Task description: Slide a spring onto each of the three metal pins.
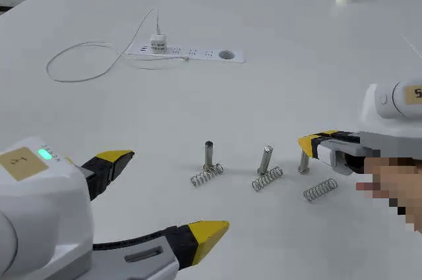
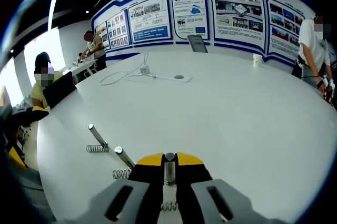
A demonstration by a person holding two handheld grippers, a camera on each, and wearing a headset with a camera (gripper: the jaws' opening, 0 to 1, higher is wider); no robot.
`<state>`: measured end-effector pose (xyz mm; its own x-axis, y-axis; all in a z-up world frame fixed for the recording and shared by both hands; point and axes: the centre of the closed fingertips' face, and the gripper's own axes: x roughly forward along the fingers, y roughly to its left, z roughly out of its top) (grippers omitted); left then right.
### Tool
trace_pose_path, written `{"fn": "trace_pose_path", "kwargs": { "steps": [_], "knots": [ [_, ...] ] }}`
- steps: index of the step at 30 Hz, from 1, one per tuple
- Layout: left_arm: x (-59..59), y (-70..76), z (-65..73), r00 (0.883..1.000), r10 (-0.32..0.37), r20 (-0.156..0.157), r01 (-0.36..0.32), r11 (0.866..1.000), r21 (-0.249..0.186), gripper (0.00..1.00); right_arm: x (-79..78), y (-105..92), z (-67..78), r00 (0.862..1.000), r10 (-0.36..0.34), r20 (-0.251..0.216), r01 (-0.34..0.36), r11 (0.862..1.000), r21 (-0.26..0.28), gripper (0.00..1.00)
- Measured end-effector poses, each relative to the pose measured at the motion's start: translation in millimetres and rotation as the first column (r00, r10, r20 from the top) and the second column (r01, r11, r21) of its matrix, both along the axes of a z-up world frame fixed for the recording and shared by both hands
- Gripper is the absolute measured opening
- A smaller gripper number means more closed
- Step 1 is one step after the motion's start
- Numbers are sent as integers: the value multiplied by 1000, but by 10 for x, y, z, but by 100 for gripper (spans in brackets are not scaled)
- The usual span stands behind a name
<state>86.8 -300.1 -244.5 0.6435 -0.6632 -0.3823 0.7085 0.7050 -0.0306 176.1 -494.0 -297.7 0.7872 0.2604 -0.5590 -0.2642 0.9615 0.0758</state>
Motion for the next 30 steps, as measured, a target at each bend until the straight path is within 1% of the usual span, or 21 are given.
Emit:
{"fn": "trace_pose_path", "kwargs": {
  "steps": [8, 12, 22, 30],
  "knots": [
    [-15, 25, 21, 1000, 7, 3, -7, 1000, -5, 87, -87, -3, -5, 1000, 23, 1, -23, 999, -45, 8],
    [-29, 35, 21, 1000, 10, 4, -10, 1000, -6, 88, -117, -9, -8, 1000, 25, -3, -25, 998, -54, 8],
    [-35, 76, -2, 1000, 14, 0, -14, 1000, -2, 87, -141, -8, -16, 1000, 17, -5, -17, 998, -54, 8],
    [-24, 96, -14, 1000, 20, -6, -20, 1000, 0, 87, -126, -13, -20, 1000, 2, -14, -3, 999, -37, 9]
  ]
}}
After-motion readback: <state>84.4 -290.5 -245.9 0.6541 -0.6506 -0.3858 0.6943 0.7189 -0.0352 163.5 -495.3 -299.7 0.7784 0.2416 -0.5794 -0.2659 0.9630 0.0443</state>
